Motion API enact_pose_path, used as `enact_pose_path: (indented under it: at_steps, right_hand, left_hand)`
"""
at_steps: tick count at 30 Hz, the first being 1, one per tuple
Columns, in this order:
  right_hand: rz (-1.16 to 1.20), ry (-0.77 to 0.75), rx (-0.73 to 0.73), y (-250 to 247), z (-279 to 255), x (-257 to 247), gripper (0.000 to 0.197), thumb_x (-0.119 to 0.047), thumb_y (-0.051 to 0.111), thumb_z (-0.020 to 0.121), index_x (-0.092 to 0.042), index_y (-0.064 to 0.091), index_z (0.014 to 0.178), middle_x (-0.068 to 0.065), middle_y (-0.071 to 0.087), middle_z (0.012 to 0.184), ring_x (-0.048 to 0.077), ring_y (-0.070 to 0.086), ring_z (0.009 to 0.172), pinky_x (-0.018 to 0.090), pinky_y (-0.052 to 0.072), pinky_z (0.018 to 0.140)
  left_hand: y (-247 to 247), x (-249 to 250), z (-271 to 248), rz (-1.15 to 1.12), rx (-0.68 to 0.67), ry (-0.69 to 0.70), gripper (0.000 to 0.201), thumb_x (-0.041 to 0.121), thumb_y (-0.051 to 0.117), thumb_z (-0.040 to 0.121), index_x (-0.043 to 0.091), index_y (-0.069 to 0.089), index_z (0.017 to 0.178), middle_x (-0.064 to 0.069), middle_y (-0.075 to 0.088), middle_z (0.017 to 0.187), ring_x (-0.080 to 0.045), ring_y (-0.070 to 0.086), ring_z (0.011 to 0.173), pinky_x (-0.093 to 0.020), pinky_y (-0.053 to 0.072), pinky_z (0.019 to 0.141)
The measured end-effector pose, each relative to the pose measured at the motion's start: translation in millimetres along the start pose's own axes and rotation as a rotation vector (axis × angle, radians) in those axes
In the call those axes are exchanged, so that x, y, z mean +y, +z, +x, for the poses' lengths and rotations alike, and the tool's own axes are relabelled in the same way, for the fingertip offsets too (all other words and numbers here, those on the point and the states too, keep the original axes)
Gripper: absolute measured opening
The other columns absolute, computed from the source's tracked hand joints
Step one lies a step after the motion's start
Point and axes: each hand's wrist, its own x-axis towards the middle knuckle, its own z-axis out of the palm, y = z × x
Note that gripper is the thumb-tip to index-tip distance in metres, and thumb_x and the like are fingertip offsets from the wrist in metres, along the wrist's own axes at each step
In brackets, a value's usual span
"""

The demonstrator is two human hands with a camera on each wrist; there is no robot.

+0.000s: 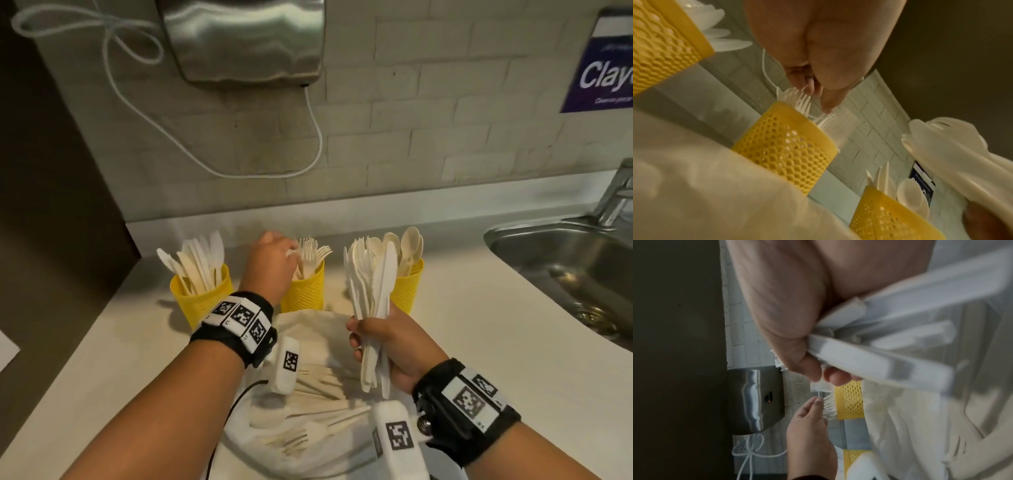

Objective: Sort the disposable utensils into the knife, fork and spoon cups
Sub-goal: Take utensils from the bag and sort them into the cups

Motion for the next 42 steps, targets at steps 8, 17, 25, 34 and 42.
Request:
enact_pose_path:
  at_steps: [8, 17, 25, 34, 42]
  right_hand:
    - [0.117, 0.150, -0.131, 13, 4, 2, 0.032, 0.000, 0.059, 0.066, 0.001, 0.056, 0.098, 0.010, 0.060, 0.060, 0.018, 0.056, 0.048, 0.025, 0.049, 0.046]
    - [0.220, 0.253, -0.229, 30, 11, 13, 0.040, 0.000, 0.058, 0.066, 0.001, 0.064, 0.106, 0.016, 0.069, 0.078, 0.022, 0.069, 0.066, 0.034, 0.059, 0.060]
    - [0.321, 0.308, -0.153, 35, 21, 23, 0.047, -0.003, 0.077, 0.056, 0.006, 0.062, 0.100, 0.020, 0.063, 0.080, 0.028, 0.065, 0.067, 0.038, 0.056, 0.071]
    - [0.310, 0.153, -0.031, 28, 15, 19, 0.016, 0.007, 0.049, 0.081, -0.009, 0.049, 0.086, 0.008, 0.052, 0.061, 0.016, 0.049, 0.050, 0.027, 0.050, 0.049]
    - [0.162, 0.113, -0.067, 29, 7, 14, 0.015, 0.009, 0.052, 0.079, -0.005, 0.052, 0.079, 0.009, 0.049, 0.061, 0.015, 0.045, 0.048, 0.025, 0.040, 0.047]
  left_hand:
    - [-16, 40, -64, -0.650, -0.442, -0.271, 0.015, 0.025, 0.063, 0.087, 0.015, 0.068, 0.097, 0.003, 0.070, 0.087, -0.009, 0.062, 0.075, -0.021, 0.048, 0.067]
    - [-7, 18, -80, -0.999, -0.359, -0.480, 0.004, 0.009, 0.061, 0.087, 0.009, 0.065, 0.087, -0.002, 0.064, 0.066, -0.010, 0.052, 0.052, -0.022, 0.046, 0.049]
    - [-44, -6, -69, -0.889, -0.179, -0.461, 0.005, 0.013, 0.063, 0.087, 0.013, 0.064, 0.082, -0.003, 0.063, 0.075, -0.010, 0.052, 0.063, -0.018, 0.044, 0.054]
    - [-118, -83, -5, -0.391, 0.336, -0.368, 0.012, 0.026, 0.065, 0.084, 0.016, 0.063, 0.077, -0.010, 0.066, 0.075, -0.031, 0.065, 0.073, -0.044, 0.056, 0.076]
    - [-88, -103, -6, -0.066, 0.015, -0.506, 0.043, 0.028, 0.068, 0.082, -0.003, 0.059, 0.110, -0.018, 0.065, 0.106, -0.032, 0.061, 0.096, -0.041, 0.048, 0.088]
